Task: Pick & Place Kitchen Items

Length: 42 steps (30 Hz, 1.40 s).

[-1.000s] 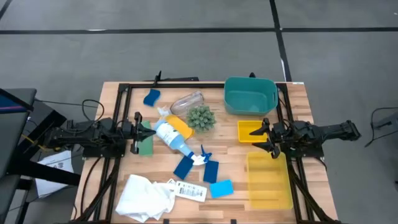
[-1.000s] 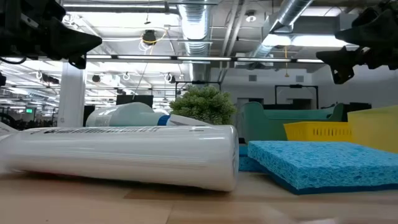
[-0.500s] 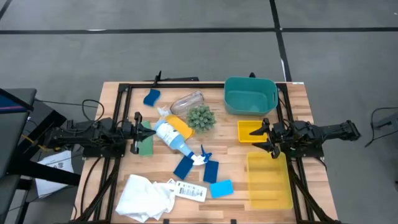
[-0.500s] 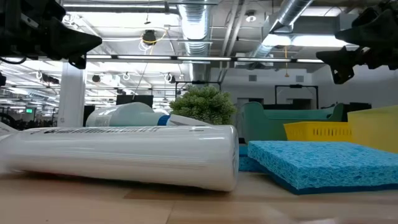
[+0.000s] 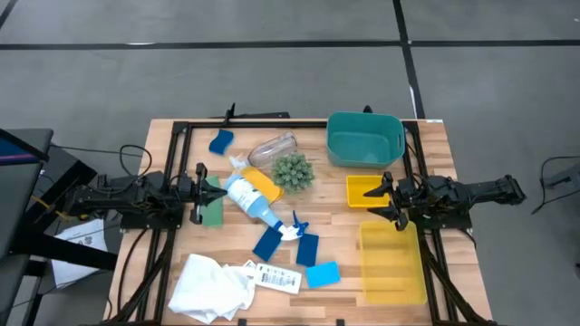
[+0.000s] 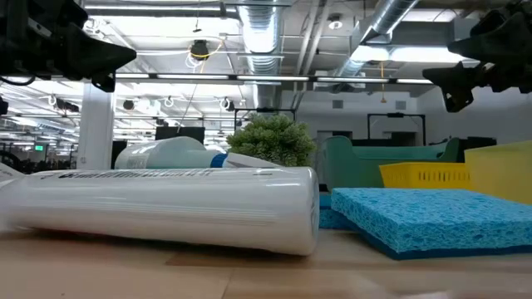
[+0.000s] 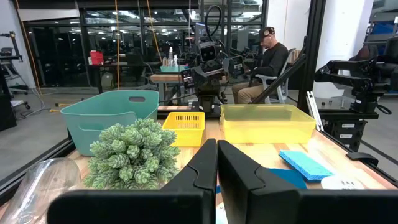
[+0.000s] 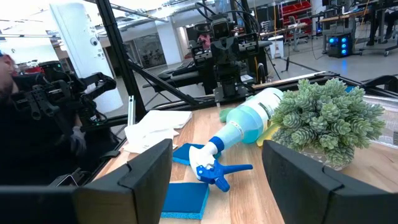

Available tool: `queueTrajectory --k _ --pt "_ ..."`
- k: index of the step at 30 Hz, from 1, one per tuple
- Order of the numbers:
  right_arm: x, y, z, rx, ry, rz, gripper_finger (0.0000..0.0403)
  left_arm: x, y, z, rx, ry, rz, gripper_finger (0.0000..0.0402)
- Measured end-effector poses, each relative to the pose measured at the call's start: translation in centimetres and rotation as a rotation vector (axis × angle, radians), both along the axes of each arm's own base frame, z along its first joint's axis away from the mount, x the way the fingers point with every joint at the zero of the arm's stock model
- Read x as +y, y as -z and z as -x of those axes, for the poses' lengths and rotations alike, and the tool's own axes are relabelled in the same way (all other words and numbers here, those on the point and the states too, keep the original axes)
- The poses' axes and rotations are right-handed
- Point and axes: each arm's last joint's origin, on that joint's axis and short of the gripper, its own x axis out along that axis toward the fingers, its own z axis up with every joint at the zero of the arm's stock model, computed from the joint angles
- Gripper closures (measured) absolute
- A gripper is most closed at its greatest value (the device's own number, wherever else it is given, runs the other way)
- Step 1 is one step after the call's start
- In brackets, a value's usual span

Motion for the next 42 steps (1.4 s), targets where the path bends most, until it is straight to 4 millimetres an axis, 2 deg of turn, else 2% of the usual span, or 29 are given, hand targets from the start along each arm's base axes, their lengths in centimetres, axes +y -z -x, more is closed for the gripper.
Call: queueTrajectory --k 18,23,30,35,42 --pt "0.0 0.0 0.0 -0.001 0.014 0.000 0.0163 0.0 0.0 0.0 0.000 0.000 0.000 0.0395" --pt "-0.1 -0.3 0.0 -0.040 0.024 0.078 0.0163 0.0 -0.1 0.0 -0.010 0.000 -0.004 0.0395" --pt "-0.1 -2.0 0.2 -0.210 0.028 0.007 0.0163 0.0 -0.9 0.1 -0.094 0.000 -0.003 0.0395" --pt "-0.4 -2.5 0.4 -0.264 0.092 -0.039 0.0163 0.0 -1.3 0.2 -0.136 0.000 -0.004 0.0395" --pt "-0.2 -2.5 0.3 -0.260 0.054 -0.024 0.0163 0.0 -3.4 0.9 -0.366 0.017 0.052 0.0395"
